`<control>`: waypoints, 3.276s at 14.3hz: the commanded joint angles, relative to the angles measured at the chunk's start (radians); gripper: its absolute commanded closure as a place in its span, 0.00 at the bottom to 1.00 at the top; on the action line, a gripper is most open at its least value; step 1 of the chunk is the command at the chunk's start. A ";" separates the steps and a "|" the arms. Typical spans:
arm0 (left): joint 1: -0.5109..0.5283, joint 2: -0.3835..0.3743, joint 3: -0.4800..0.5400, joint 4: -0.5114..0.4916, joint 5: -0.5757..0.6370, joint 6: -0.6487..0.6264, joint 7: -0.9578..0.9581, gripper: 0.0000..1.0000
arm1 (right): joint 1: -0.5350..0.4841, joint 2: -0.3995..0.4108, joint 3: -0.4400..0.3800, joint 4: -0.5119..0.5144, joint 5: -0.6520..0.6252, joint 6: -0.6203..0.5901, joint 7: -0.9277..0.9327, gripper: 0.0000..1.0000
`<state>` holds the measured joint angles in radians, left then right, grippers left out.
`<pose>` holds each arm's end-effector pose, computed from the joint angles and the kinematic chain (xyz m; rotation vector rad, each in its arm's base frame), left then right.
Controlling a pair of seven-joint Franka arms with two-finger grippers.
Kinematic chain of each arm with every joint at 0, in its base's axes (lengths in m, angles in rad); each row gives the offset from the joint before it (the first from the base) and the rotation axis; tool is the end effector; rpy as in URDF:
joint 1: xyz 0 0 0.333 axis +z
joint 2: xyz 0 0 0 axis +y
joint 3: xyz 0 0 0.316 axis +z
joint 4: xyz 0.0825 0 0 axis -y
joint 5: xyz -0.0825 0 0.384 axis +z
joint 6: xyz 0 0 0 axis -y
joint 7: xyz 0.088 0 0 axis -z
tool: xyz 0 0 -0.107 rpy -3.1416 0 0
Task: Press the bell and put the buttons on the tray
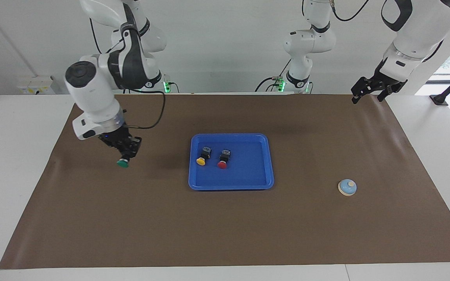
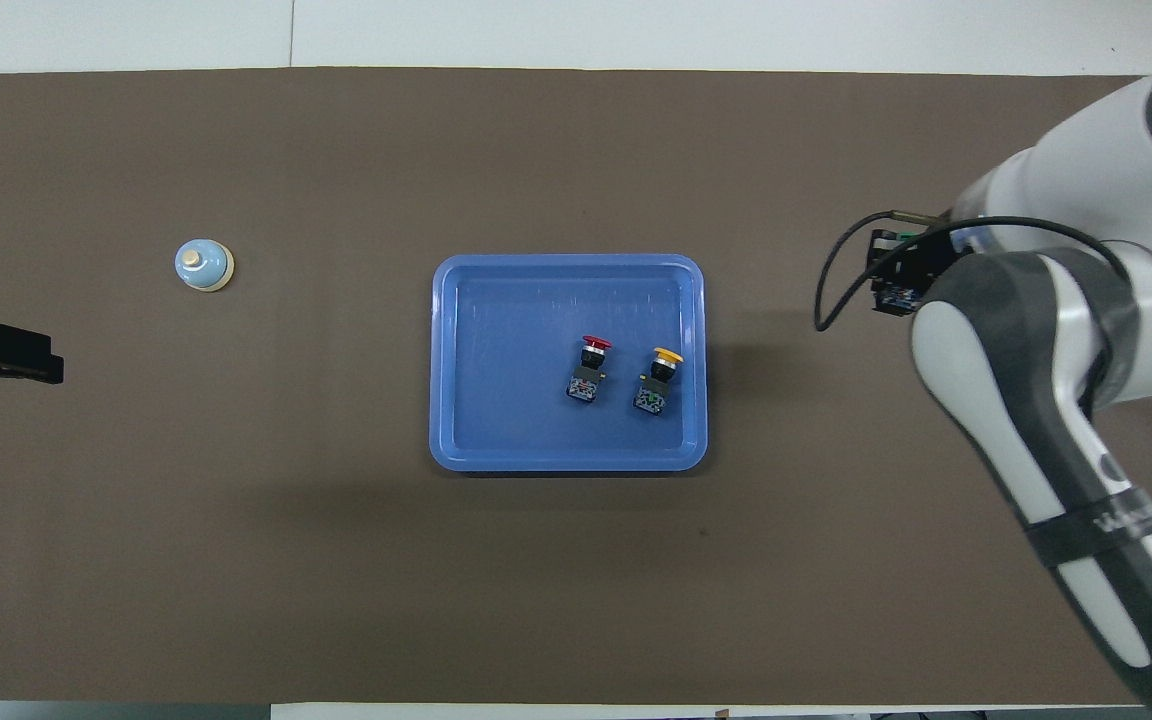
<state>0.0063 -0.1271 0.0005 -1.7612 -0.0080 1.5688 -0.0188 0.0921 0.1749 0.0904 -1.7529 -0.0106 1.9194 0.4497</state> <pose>0.5111 0.0026 0.6024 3.1320 0.0405 -0.1024 0.6024 0.1074 0.4656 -3.1110 0.4144 0.0143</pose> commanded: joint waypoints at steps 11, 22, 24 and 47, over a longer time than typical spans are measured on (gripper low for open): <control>0.001 0.000 0.003 0.011 -0.007 -0.015 -0.006 0.00 | 0.520 0.364 -0.014 0.301 -0.020 0.082 0.600 1.00; 0.000 0.000 0.003 0.011 -0.007 -0.015 -0.006 0.00 | 0.566 0.285 -0.009 -0.007 -0.023 0.357 0.569 1.00; 0.001 0.000 0.001 0.011 -0.009 -0.015 -0.004 0.00 | 0.571 0.282 -0.009 -0.011 -0.020 0.356 0.573 1.00; 0.001 0.000 0.003 0.011 -0.009 -0.015 -0.006 0.00 | 0.074 -0.049 -0.012 0.148 -0.003 -0.190 0.002 0.00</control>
<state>0.0063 -0.1271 0.0005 -1.7612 -0.0080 1.5688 -0.0188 0.2305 0.1707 0.0648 -1.5833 -0.0206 1.7639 0.5818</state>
